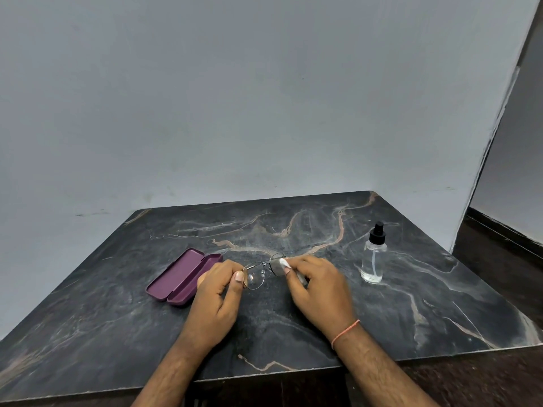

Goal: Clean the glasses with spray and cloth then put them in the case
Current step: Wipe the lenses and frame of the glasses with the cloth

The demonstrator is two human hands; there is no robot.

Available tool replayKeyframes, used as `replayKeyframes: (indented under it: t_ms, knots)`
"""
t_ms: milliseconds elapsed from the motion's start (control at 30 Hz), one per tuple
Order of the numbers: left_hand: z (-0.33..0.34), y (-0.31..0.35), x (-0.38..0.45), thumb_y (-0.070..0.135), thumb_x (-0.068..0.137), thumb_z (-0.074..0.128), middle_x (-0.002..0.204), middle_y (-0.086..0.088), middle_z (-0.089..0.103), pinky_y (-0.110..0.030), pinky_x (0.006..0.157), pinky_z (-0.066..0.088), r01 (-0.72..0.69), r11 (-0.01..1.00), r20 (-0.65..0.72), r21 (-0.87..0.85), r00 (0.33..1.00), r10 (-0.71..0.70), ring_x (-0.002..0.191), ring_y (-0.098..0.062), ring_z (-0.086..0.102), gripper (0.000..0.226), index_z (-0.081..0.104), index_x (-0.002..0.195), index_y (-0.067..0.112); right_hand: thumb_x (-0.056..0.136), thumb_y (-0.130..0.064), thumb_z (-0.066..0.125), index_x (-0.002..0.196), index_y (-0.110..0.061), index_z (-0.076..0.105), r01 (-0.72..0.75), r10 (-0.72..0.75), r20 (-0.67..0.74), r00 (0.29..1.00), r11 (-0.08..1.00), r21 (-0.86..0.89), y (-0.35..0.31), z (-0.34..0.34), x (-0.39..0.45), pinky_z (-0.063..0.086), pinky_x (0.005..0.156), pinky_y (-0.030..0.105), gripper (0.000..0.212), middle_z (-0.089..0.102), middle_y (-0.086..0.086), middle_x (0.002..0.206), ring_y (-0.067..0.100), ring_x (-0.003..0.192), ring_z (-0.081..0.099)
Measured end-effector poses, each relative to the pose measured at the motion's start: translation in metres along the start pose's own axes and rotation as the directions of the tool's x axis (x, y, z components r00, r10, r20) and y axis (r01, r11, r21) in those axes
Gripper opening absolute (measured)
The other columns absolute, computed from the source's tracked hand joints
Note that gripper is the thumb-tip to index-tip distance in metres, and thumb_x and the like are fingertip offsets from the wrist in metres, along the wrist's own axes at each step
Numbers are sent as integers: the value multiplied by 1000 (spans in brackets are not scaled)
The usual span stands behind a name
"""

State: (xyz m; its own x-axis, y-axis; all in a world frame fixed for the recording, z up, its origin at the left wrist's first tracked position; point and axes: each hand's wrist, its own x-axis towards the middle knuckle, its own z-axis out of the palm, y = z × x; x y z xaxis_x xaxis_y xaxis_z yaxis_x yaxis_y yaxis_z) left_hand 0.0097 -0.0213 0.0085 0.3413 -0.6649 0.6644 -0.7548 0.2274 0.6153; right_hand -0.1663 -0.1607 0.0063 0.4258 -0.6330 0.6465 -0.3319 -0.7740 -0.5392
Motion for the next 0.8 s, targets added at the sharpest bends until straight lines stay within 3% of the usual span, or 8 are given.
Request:
replayKeyframes:
  t_ms: [133,267,400,533,700,800]
  knots:
    - [1,-1,1,39,111,43,81,4,61,-53,73,49,-9,1000,-4,-3,1000,9,80,-24,59,30,58,86,31,98,-37,69,106,-35,83,47,-47,0,999,998,37,0,2,0,53,81,25,16,77,-21,97,3,90,66]
    - [0,1,0,36,110,44,84,8,63,-46,75,49,-18,1000,0,1,1000,18,82,-21,61,28,58,87,35,98,-27,75,112,-33,83,140,-140,-12,990,982,129,-6,-1,-1,50,88,16,17,75,-23,102,0,98,66]
    - [0,2,1,36,110,44,83,8,62,-44,74,48,-20,1000,9,-5,1000,20,82,-21,60,28,58,86,33,101,-35,69,114,-34,82,62,-61,-25,998,996,70,-3,-2,1,48,81,17,19,72,-22,98,2,91,61]
    - [0,-1,1,38,112,43,80,4,59,-53,70,48,-4,1000,-1,-26,1000,4,78,-25,57,33,59,86,25,98,-34,70,106,-33,83,-12,12,-37,999,1000,9,0,-1,1,48,77,21,15,76,-19,95,5,87,62]
    - [0,0,1,39,112,43,80,4,60,-51,71,48,5,1000,-2,-25,1000,-5,78,-25,58,34,59,86,26,98,-28,74,109,-32,83,131,-132,6,991,986,108,-4,-2,-1,50,88,18,15,76,-23,102,2,99,64]
    - [0,1,1,37,111,44,82,5,62,-48,73,49,-2,1000,6,-23,1000,2,81,-23,59,30,59,86,29,100,-31,72,113,-32,82,129,-128,-15,992,985,114,-5,-2,0,48,86,15,17,74,-23,100,3,97,63]
